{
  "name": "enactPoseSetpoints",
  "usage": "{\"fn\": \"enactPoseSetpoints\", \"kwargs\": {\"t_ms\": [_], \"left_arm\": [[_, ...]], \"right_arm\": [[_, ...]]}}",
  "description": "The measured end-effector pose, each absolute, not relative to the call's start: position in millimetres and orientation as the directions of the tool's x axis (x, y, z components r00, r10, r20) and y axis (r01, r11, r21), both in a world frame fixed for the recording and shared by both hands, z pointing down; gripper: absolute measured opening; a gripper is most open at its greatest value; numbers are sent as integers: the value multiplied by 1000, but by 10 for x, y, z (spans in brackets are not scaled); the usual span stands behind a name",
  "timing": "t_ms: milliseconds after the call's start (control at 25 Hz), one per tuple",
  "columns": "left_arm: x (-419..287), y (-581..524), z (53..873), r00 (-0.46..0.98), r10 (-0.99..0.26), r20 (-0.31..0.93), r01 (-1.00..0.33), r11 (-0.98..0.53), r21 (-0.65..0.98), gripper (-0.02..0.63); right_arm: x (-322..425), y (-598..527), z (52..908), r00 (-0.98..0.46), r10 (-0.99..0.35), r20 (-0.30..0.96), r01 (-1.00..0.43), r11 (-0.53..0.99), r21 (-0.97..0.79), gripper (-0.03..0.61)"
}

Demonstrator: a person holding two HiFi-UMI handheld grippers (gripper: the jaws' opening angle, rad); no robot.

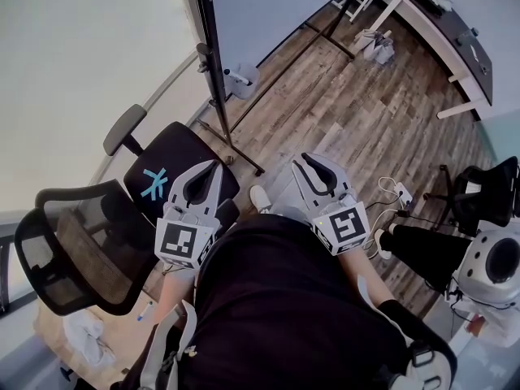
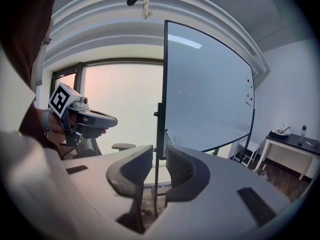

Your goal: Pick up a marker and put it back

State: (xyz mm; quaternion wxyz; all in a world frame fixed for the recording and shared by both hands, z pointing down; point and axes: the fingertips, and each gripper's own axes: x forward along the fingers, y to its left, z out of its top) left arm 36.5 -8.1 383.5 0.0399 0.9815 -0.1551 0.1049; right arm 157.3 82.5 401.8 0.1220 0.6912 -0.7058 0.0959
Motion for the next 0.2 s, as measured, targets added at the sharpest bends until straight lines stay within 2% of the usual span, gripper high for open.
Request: {"fn": "enactPoseSetpoints", "kwargs": {"t_ms": [200], "left_arm": [[319,-89,3859,931,-297,212,-314,-948,49,9]], "right_arm": [[1535,824,4015,-19,-950,310,-999,31,33,81]]}}
